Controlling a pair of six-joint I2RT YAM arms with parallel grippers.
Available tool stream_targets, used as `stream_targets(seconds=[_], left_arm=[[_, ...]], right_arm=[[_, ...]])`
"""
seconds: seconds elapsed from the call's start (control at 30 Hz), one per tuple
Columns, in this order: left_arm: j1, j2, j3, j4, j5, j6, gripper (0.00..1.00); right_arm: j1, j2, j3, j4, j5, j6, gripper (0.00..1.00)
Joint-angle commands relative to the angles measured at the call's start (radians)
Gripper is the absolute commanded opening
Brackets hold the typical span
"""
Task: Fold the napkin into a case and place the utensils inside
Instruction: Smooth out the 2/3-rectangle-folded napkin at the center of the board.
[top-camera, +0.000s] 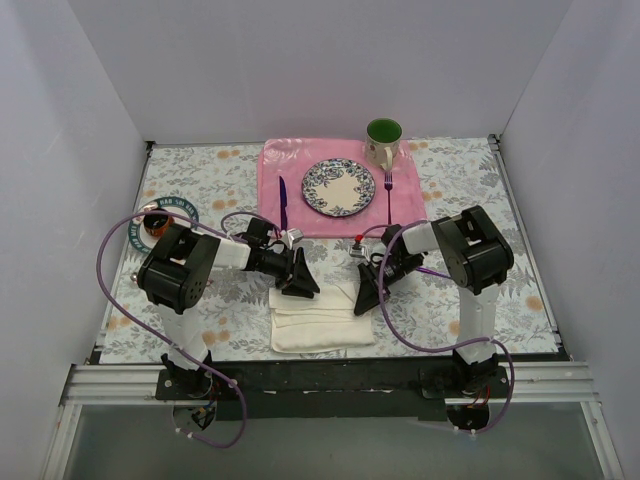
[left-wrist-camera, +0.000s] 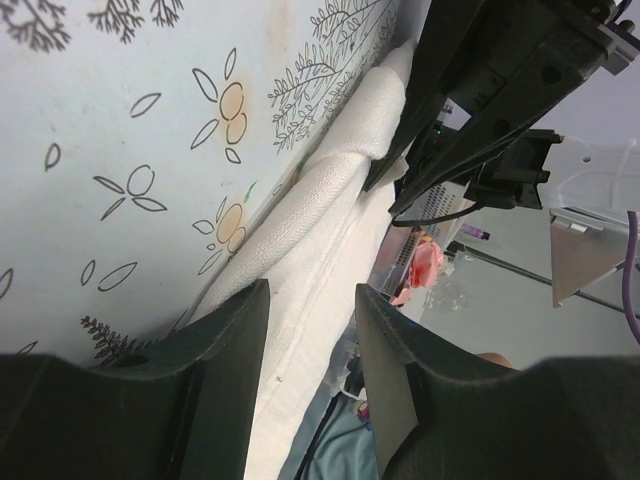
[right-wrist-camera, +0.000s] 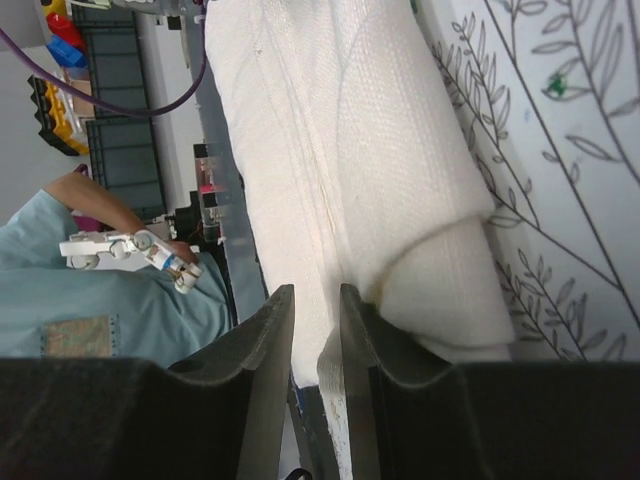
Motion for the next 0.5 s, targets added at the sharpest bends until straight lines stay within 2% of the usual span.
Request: stream_targets(seconds=[0.0,0.17,0.33,0.47], left_arm=[[0.026,0.034,-0.009,-0.033,-0.187,0.069,0.41],[0.007,-0.003,0.041,0.002,-0.118,0.089,0.43],[-0.015,-0.187,0.080,0.007,-0.075,0.170,0.44],[-0.015,-0.334,0.070,-0.095,-0.072,0.268,0.45]], right_arm=[[-0.016,-0.020,0.005,-0.111,0.072,-0.079,0.35],[0.008,-0.063,0.135,-0.174,-0.022,-0.081,0.36],[0.025,-0.138,0.209,-0.223,-0.051,-0.055,0.33],[0.031,-0.190,0.249,-0.261,-0.085,-0.055,0.31]])
